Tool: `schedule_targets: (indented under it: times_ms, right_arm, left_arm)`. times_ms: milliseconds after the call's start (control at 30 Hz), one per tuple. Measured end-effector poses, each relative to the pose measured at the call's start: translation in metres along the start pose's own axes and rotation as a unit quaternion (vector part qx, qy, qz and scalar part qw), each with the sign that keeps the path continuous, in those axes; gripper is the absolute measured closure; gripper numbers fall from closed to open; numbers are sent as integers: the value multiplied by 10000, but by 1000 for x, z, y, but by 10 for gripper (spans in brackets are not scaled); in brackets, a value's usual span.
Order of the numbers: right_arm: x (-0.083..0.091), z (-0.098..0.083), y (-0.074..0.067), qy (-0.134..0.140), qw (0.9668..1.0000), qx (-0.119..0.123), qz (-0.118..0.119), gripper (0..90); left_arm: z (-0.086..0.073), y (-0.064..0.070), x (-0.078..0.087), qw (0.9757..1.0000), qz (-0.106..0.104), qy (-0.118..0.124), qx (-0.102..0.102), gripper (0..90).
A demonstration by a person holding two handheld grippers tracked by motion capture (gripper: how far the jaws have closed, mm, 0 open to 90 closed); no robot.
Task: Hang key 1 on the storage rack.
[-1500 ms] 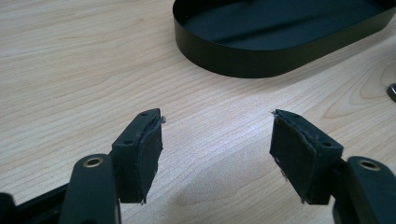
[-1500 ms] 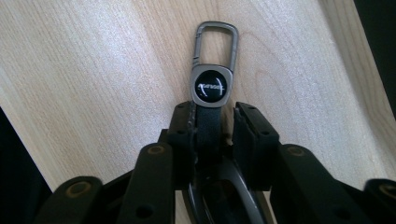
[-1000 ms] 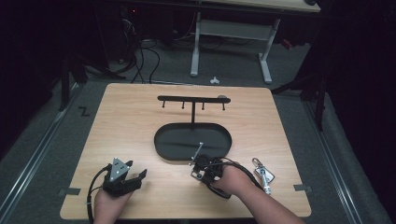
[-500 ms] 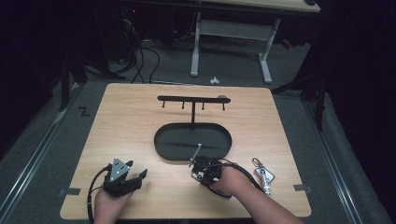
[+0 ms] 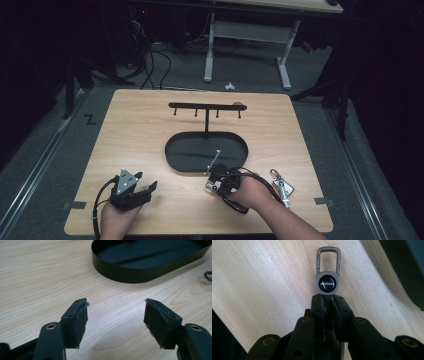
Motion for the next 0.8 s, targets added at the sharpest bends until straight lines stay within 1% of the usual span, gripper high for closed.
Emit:
schedule_targets:
  times_ms: [33, 67, 100, 200, 233, 267, 367, 467, 500, 533, 567, 633, 667, 700, 800]
  right_arm:
    - [5, -3, 1, 41, 10000, -48, -8, 803]
    - [5, -3, 1, 41, 10000, -48, -8, 803]
    - [10, -7, 2, 59, 9998, -163, -17, 803]
    - [14, -10, 3, 129, 9997, -214, 14, 803]
    - [18, -14, 5, 203, 9994, -265, 11, 804]
    - [18, -14, 5, 203, 9994, -265, 11, 804]
    - [26, -20, 7, 305, 9990, -341, -17, 804]
    - [34, -27, 10, 445, 9980, -449, -12, 804]
    - [39, -31, 11, 527, 9973, -501, -25, 804]
    - [39, -31, 11, 527, 9973, -501, -25, 804]
    - [45, -35, 13, 583, 9968, -536, -50, 805]
    - [48, -37, 14, 615, 9965, -560, -65, 804]
    - [50, -39, 15, 646, 9963, -568, -71, 805]
    - [56, -42, 18, 710, 9954, -633, -109, 805]
    - [61, -45, 20, 751, 9947, -684, -143, 805]
  left_arm:
    - [0, 0, 0, 10000, 0, 7, -7, 357]
    - [0, 0, 0, 10000, 0, 7, -7, 357]
    - [0, 1, 0, 10000, -5, -14, -24, 357]
    - [0, 1, -1, 10000, -13, -24, -28, 357]
    - [0, 1, -1, 10000, -5, -8, -20, 357]
    - [0, 1, -1, 10000, -5, -8, -20, 357]
    - [0, 2, -1, 10000, -7, -4, -32, 357]
    - [1, 2, -1, 10000, -4, 2, -48, 357]
    - [1, 2, -1, 10000, -7, 9, -57, 357]
    - [1, 2, -1, 10000, -7, 9, -57, 357]
    - [1, 3, -1, 10000, -9, 13, -61, 357]
    - [1, 3, -1, 10000, -15, 17, -76, 357]
    - [1, 3, -1, 10000, -17, 31, -84, 356]
    - [1, 4, -1, 9999, -5, 58, -114, 355]
    - [2, 4, 0, 9998, 25, 119, -133, 348]
Point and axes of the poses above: each handheld gripper's, and its own axes: x roughly backward along the jaws, z roughly out of its top, y roughly to its right, the point moved 3 cm from there along -x, roughly forward along the jaws, and after that the axes turned 8 degrees about -y, right-handed, at the moved point
